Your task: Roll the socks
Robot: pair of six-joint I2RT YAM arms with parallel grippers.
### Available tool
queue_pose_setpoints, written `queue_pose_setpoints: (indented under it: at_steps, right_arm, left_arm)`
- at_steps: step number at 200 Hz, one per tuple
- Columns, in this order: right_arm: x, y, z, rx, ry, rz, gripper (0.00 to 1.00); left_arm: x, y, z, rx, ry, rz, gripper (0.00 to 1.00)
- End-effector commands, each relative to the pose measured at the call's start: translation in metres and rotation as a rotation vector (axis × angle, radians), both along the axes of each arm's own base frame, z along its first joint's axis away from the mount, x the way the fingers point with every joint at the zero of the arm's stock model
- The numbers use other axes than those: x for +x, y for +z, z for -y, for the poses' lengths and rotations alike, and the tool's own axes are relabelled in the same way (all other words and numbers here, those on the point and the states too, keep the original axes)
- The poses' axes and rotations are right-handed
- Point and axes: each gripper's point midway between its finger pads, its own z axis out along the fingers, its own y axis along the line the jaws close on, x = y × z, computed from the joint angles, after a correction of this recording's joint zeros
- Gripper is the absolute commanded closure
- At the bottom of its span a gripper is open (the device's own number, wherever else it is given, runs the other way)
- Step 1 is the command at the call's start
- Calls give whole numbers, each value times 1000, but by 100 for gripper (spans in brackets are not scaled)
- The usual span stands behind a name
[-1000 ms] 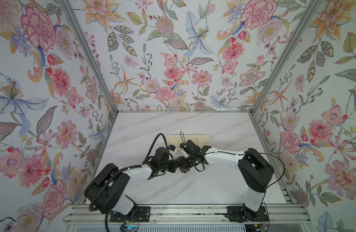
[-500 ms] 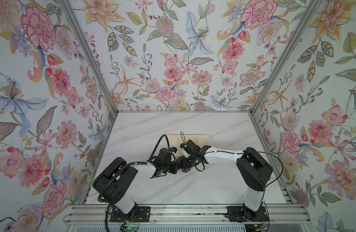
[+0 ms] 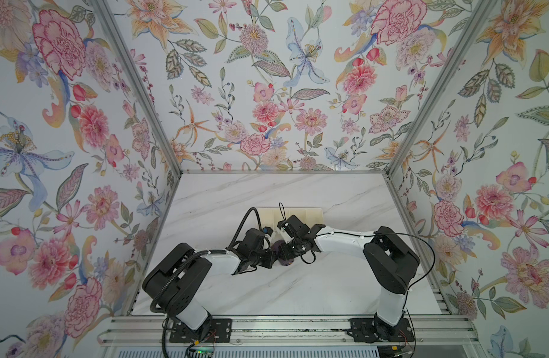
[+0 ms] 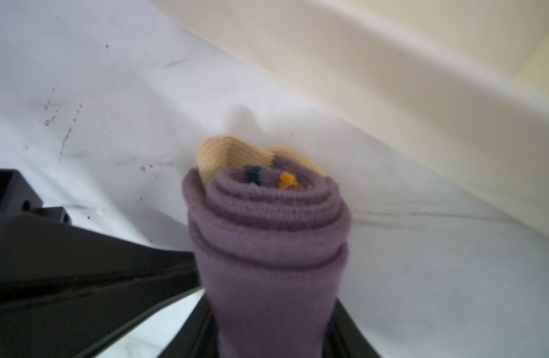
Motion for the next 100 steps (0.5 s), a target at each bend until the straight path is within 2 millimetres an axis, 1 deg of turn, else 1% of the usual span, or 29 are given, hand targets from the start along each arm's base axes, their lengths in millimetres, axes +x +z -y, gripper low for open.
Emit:
queue_pose_setpoints:
  at_steps: [1, 27, 46, 51, 58, 100]
  right_arm:
    - [-26, -35, 16, -101, 36, -91, 63]
    - [-30, -37, 16, -126, 51, -84, 75]
    - [-32, -39, 16, -138, 53, -78, 89]
    - [-32, -39, 16, -142, 54, -76, 95]
    - [-32, -40, 16, -147, 53, -73, 100]
    - [-28, -34, 22, -232, 41, 5, 100]
  left_arm:
    - [3, 9, -9, -2, 16, 30, 100]
    - [8, 17, -17, -10, 42, 48, 100]
    - [11, 23, -23, -18, 60, 67, 100]
    - [12, 25, -25, -20, 67, 72, 100]
    - [13, 28, -26, -26, 74, 78, 100]
    - [25, 49, -44, -27, 136, 147, 100]
